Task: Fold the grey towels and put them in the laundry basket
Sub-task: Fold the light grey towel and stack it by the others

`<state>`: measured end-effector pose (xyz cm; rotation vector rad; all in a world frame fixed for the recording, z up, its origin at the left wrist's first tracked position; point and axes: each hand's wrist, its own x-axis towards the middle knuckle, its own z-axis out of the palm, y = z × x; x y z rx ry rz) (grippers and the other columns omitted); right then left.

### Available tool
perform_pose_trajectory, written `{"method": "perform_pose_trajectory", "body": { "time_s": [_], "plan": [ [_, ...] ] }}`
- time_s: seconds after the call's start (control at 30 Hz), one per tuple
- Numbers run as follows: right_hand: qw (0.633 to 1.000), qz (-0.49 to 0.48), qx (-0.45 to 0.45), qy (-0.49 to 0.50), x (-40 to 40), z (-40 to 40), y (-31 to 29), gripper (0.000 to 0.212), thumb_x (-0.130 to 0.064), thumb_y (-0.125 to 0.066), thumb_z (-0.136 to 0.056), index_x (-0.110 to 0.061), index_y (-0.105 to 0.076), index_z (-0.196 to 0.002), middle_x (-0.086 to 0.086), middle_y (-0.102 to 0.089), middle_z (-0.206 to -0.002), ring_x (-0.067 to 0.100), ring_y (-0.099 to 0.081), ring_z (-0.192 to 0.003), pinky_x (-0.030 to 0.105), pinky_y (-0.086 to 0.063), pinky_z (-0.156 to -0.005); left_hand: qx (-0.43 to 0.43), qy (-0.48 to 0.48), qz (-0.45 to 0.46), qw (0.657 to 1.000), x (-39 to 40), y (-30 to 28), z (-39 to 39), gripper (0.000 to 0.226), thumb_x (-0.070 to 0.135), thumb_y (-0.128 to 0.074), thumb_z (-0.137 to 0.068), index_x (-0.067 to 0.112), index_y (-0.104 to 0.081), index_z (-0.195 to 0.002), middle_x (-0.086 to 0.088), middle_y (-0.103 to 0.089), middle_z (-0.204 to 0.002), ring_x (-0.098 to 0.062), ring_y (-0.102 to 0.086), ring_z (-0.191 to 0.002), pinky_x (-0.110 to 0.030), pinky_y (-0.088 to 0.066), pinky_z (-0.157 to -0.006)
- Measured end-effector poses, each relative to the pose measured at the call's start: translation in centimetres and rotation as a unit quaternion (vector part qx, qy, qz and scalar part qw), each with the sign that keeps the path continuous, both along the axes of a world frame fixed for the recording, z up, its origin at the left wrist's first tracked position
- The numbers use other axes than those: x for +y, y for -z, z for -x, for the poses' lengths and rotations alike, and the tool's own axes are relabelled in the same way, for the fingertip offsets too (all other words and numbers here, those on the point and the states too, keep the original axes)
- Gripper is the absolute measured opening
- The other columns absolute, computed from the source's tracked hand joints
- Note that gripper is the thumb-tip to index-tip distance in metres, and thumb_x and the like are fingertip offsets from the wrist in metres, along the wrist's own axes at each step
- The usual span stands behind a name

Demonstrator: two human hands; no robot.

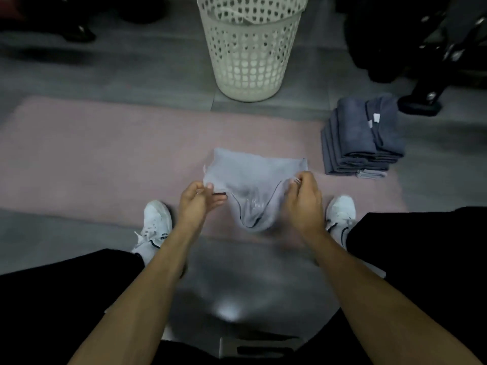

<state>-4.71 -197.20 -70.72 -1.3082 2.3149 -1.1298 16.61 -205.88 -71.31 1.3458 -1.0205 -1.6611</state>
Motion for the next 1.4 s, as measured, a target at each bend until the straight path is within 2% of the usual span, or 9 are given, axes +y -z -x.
{"method": "perform_pose_trajectory", "body": {
  "time_s": [0.1, 0.2, 0.4, 0.6, 0.7, 0.8, 1.03, 1.2, 1.4],
  "plan": [
    [0.999, 0.027, 0.019, -0.007, 0.5, 1.0, -3.9, 0.012, -0.019, -0.046, -0.099, -0.008, -0.050, -0.097, 0.015, -0.061, -0.092, 0.033, -0.057, -0.086, 0.035, -0.039, -0.068, -0.011, 0.053, -0.005, 0.999, 0.9, -4.2, 0.9, 0.017, 0.013, -0.050, -0.101, 0.004, -0.053, -0.086, -0.010, -0.068, -0.067, -0.017, -0.067, -0.052, -0.025, -0.055, -0.051],
    [0.991, 0.129, 0.022, 0.030, 0.7, 1.7, -8.0, 0.014, -0.019, -0.048, -0.099, -0.006, -0.052, -0.099, 0.016, -0.063, -0.091, 0.033, -0.057, -0.082, 0.035, -0.038, -0.065, 0.103, -0.026, 0.032, 0.994, 0.6, -9.0, 1.7, 0.014, 0.009, -0.046, -0.101, 0.006, -0.053, -0.090, -0.009, -0.068, -0.067, -0.016, -0.066, -0.054, -0.025, -0.057, -0.056],
    [0.977, 0.203, 0.008, 0.058, 0.5, 2.7, -14.2, 0.014, -0.027, -0.046, -0.098, -0.013, -0.051, -0.096, 0.012, -0.064, -0.089, 0.032, -0.059, -0.085, 0.042, -0.047, -0.070, 0.139, -0.033, 0.089, 0.986, -0.2, -16.0, 3.3, 0.021, 0.009, -0.050, -0.099, 0.008, -0.055, -0.079, -0.003, -0.067, -0.057, -0.011, -0.059, -0.046, -0.021, -0.054, -0.051],
    [0.995, 0.039, 0.007, 0.089, -2.0, 4.7, -13.9, 0.027, -0.016, -0.046, -0.094, -0.006, -0.060, -0.116, 0.021, -0.065, -0.107, 0.039, -0.058, -0.102, 0.037, -0.044, -0.074, 0.033, -0.057, -0.005, 0.998, -3.4, -14.6, 5.3, 0.017, 0.003, -0.050, -0.096, 0.001, -0.057, -0.081, -0.007, -0.065, -0.057, -0.008, -0.059, -0.040, -0.019, -0.053, -0.046],
    [0.997, -0.030, -0.010, 0.066, -5.0, 6.6, -12.6, 0.024, -0.011, -0.045, -0.092, -0.002, -0.067, -0.096, 0.022, -0.068, -0.104, 0.039, -0.060, -0.102, 0.035, -0.046, -0.078, -0.054, -0.023, -0.045, 0.997, -6.7, -13.2, 6.8, 0.020, -0.001, -0.045, -0.093, 0.000, -0.056, -0.076, -0.005, -0.060, -0.044, -0.009, -0.053, -0.032, -0.018, -0.048, -0.039],
    [0.996, -0.031, -0.032, 0.084, -8.0, 8.1, -13.1, 0.025, -0.012, -0.041, -0.095, -0.002, -0.063, -0.101, 0.023, -0.066, -0.109, 0.039, -0.058, -0.104, 0.037, -0.046, -0.082, -0.069, -0.002, -0.055, 0.996, -10.3, -13.3, 8.4, 0.021, 0.001, -0.046, -0.094, 0.003, -0.056, -0.076, -0.001, -0.057, -0.039, -0.007, -0.052, -0.030, -0.017, -0.046, -0.037],
    [0.985, 0.132, -0.025, 0.108, -13.9, 10.8, -18.5, 0.020, -0.017, -0.034, -0.100, -0.012, -0.053, -0.098, 0.010, -0.060, -0.109, 0.027, -0.052, -0.103, 0.032, -0.037, -0.079, 0.072, -0.064, 0.043, 0.994, -17.9, -18.4, 11.3, 0.013, 0.012, -0.045, -0.097, 0.016, -0.058, -0.095, -0.003, -0.065, -0.090, -0.015, -0.064, -0.079, -0.028, -0.056, -0.072],
    [0.981, 0.148, -0.050, 0.114, -13.8, 10.8, -15.8, 0.017, -0.011, -0.038, -0.098, -0.009, -0.055, -0.097, 0.012, -0.062, -0.105, 0.029, -0.054, -0.099, 0.030, -0.036, -0.078, 0.053, -0.102, 0.016, 0.993, -18.0, -15.1, 9.7, 0.015, 0.013, -0.048, -0.098, 0.008, -0.057, -0.109, -0.005, -0.067, -0.085, -0.015, -0.067, -0.073, -0.025, -0.058, -0.062],
    [0.985, 0.035, -0.103, 0.136, -5.9, 7.1, -6.5, 0.016, -0.012, -0.039, -0.099, -0.010, -0.053, -0.091, 0.020, -0.062, -0.104, 0.036, -0.057, -0.098, 0.038, -0.045, -0.081, -0.055, -0.114, -0.085, 0.988, -11.4, -4.8, 4.9, 0.009, 0.007, -0.053, -0.093, 0.002, -0.057, -0.099, -0.013, -0.064, -0.082, -0.021, -0.062, -0.062, -0.026, -0.056, -0.047]
  ]
}}
